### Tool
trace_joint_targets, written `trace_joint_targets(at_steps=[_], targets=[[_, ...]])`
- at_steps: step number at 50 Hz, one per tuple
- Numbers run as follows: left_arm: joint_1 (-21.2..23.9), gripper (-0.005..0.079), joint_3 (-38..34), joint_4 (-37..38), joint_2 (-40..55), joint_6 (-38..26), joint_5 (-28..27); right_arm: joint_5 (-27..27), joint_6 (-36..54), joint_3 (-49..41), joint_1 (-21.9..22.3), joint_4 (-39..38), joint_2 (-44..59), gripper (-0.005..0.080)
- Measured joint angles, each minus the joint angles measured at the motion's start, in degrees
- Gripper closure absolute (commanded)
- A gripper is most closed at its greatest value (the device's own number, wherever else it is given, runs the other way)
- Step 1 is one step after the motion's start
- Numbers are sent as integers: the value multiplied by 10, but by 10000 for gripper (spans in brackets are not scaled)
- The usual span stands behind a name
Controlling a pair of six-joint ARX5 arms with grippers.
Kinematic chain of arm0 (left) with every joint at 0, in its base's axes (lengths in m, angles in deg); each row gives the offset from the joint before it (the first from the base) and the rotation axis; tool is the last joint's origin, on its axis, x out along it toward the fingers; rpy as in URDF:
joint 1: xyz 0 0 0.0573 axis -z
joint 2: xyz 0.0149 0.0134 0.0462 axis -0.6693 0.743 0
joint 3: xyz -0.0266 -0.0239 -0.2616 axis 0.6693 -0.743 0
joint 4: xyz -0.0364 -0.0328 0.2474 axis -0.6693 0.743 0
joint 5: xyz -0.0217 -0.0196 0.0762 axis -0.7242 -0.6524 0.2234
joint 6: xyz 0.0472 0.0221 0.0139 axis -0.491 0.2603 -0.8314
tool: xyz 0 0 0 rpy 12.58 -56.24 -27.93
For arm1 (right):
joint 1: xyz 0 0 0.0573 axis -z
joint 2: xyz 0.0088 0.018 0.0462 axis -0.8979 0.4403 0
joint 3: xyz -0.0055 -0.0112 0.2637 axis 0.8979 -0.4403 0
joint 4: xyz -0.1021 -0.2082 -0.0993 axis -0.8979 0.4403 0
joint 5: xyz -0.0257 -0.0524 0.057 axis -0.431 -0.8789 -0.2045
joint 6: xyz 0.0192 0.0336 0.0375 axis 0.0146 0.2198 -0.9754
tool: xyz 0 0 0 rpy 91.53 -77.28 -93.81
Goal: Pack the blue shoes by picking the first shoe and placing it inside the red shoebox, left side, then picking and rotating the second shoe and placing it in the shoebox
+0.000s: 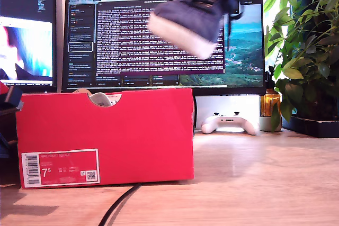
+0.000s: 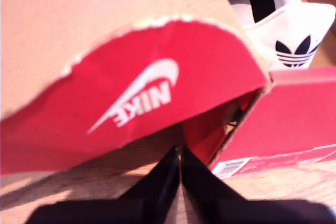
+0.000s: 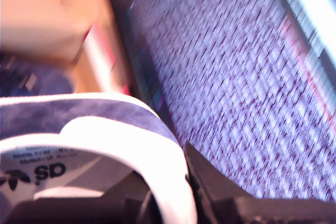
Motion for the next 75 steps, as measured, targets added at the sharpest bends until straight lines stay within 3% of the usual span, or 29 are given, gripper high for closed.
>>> trace_joint_targets(at_steps=[27,69,72,75], targets=[[0,762,0,0,0,0,0,-6,14,0,-37,-70,104,765],[0,762,0,0,0,0,0,-16,66,0,-43,-39,176,763],[0,762,0,0,0,0,0,-17,66,0,-42,-33,176,708],[0,762,0,0,0,0,0,-17,66,0,-42,-29,176,588]])
